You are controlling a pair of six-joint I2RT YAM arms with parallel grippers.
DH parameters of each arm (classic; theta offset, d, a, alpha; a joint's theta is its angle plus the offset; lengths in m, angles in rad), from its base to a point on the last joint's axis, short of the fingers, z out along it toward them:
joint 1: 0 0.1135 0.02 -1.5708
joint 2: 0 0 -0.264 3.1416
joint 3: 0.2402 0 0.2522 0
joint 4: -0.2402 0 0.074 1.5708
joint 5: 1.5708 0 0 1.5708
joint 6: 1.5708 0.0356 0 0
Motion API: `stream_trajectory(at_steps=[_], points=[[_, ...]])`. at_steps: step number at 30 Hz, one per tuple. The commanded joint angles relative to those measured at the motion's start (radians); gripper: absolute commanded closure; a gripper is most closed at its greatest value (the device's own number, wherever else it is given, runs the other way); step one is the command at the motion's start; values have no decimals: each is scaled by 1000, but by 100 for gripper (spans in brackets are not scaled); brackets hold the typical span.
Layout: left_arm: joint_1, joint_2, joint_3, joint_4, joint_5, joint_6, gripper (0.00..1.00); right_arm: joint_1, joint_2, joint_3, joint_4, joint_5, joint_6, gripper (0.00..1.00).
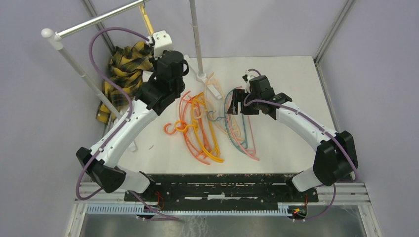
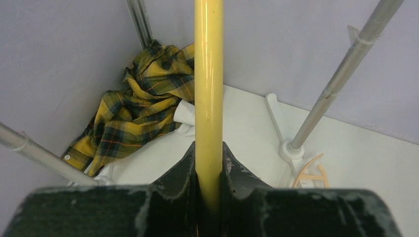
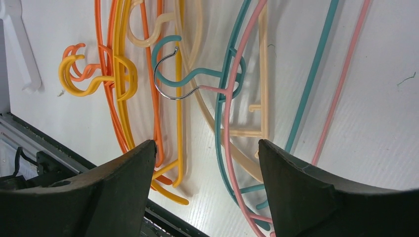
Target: Organize the hangers
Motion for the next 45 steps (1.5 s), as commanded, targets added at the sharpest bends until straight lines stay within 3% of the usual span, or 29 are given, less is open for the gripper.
stream_trajectory(at_steps=[1,11,15,23,35,37,40,43,45], points=[[51,50,114,-7,49,27,97,-28,-4,15,46,-35,-5,16],[138,164,222,-47,157,-24,97,-83,-5,-3,50,-61,-19,17],[139,245,309,-108,204,-28,97,-95,2,-10,52,-68,-21,17],[138,339,342,-146,349,-46,97,-110,24,-9,68,-74,-14,18],[138,509,545,-186,453,16,97,-132,83,5,82,-87,-21,17],[138,501,532,-181,472,16,89,-132,86,3,78,-91,-24,16],[139,467,481,-151,492,22,57,-132,84,-1,78,-97,-27,16],[139,417,416,-112,515,31,32,-132,77,-7,79,-103,-31,16],[138,381,375,-89,542,40,23,-132,69,-14,82,-108,-33,15]])
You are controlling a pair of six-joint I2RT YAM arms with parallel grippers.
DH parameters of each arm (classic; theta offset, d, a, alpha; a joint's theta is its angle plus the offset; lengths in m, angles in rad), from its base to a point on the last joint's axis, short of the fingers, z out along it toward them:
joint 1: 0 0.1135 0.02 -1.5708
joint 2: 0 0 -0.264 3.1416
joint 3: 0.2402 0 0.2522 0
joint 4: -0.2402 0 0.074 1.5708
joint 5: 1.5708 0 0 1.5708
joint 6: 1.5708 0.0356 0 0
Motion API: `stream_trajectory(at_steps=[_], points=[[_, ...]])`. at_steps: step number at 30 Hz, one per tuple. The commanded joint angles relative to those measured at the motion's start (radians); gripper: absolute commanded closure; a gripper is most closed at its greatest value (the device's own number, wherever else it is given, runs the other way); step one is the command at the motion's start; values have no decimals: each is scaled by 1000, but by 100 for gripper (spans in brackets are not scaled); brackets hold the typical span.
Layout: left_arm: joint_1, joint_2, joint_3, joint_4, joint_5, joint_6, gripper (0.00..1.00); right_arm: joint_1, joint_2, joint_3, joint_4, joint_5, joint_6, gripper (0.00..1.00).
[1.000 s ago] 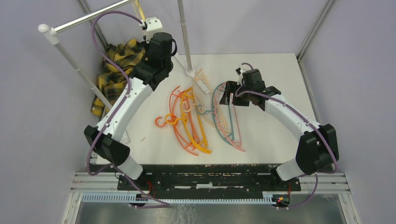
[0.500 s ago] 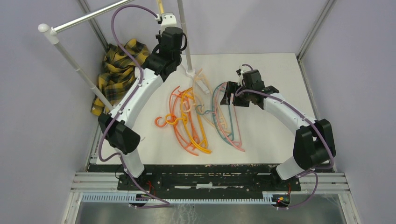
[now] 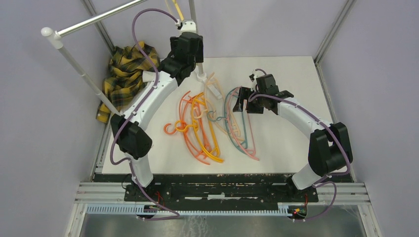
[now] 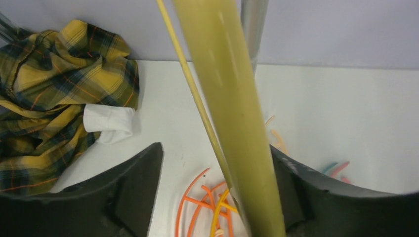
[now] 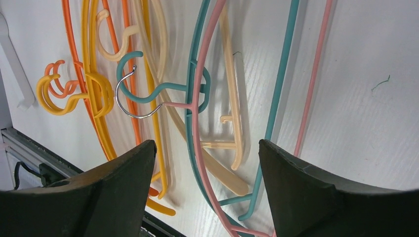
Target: Organize the hangers
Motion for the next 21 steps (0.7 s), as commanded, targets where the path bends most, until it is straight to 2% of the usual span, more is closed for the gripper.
stream_trajectory(at_steps=[1,4,8,14,21], points=[[5,-110,-80,67,88,42,15,-5,-26,-2,35,-21,-22,15],[4,-161,-123,83,132,49,0,-4,-39,-16,36,-17,-29,14],[5,-252,-212,101,245,49,1,-4,-44,-27,22,-1,-53,14],[5,-488,-557,247,472,32,1,1,8,-40,42,-11,-45,16],[-3,-689,-844,292,535,-11,1,66,146,25,31,37,-66,22]])
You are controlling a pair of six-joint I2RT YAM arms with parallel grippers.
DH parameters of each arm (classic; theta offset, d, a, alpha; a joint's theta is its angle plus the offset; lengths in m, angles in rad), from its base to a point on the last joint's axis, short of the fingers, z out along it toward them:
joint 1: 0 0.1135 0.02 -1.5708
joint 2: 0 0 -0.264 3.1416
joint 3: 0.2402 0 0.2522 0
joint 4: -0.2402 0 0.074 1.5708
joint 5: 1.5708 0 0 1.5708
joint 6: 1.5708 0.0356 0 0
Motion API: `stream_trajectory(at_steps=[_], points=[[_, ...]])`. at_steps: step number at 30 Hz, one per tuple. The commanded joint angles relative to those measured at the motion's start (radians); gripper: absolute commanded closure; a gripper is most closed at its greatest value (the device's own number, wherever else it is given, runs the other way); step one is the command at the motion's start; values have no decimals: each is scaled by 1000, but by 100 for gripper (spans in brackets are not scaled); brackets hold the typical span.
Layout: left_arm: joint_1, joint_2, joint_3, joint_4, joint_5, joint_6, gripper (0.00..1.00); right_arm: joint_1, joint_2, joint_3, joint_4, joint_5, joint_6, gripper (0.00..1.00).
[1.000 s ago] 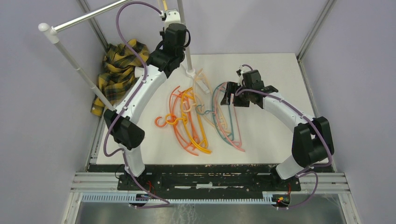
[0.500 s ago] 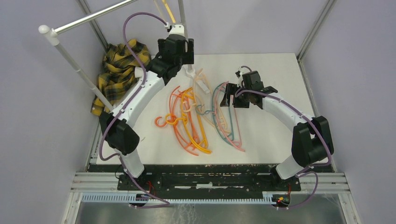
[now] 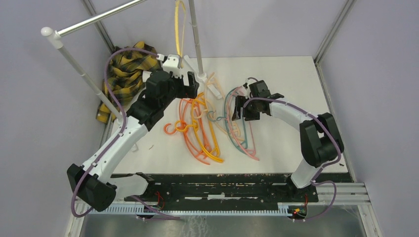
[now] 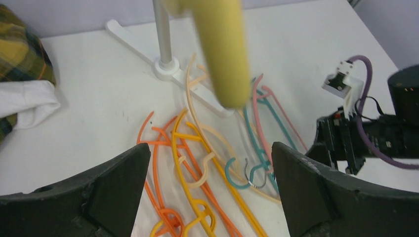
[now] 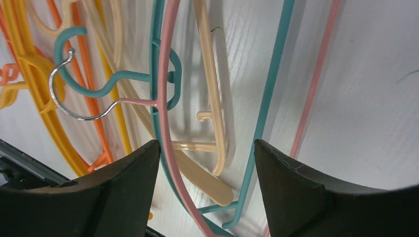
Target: Organize the hangers
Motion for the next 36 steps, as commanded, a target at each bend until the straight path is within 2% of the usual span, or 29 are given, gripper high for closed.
stream_trajectory(at_steps=[1,5,10,19,25,36], points=[[-6,-97,-138,80,87,-16,1,49,88,77,22,27,-23,24],[-6,-167,-221,83,107,-39,1,62,180,134,41,10,-11,33],[-7,-212,-272,62,111,-59,1,66,214,167,56,-6,5,37],[-9,-263,-345,38,125,-78,1,66,149,164,95,-9,56,41],[-11,-302,-389,25,118,-103,1,75,82,135,130,72,100,42],[-12,-306,-450,28,118,-139,1,74,347,328,149,54,121,44]])
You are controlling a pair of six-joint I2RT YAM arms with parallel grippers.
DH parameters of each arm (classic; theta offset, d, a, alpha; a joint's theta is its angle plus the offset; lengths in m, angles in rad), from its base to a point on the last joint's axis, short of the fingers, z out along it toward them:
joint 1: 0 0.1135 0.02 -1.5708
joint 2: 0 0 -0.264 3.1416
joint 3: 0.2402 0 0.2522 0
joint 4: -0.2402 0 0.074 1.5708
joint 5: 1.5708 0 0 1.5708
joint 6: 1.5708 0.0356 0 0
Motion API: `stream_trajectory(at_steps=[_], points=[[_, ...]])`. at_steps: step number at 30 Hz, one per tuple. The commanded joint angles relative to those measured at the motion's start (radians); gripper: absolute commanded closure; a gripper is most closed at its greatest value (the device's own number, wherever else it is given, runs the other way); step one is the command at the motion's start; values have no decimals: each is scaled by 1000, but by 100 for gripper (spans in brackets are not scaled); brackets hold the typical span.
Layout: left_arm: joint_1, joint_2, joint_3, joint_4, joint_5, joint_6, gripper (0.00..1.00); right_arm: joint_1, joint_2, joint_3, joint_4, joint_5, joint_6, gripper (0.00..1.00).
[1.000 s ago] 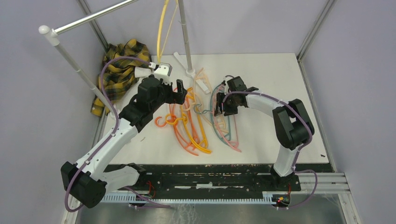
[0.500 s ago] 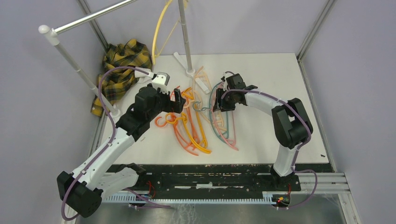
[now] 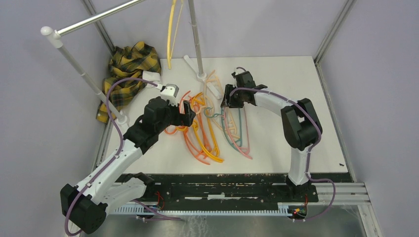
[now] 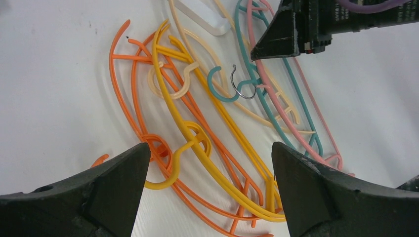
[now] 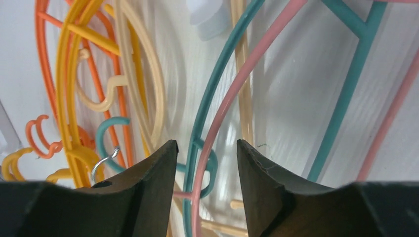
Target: Organize the hangers
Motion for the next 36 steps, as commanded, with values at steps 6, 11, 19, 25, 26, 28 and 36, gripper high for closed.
stream_trajectory(at_steps=[6,11,19,25,26,28,36], points=[[-6,-45,-17,19,5,-61,1,3,86,47,60,14,33,59],[-6,-53,-13,14,17,-63,1,2,46,10,83,-1,48,83],[-5,-94,-21,59,145,-53,1,-7,-231,-56,77,-47,109,89],[-6,-95,-58,160,287,-47,1,-34,-343,-60,183,-171,266,87],[-5,-97,-70,182,310,-51,1,-35,-347,-59,208,-176,288,87],[-6,-103,-92,220,342,-64,1,-36,-339,-55,227,-170,319,87],[-6,-120,-84,219,347,-84,1,-35,-45,-42,353,-271,408,85]])
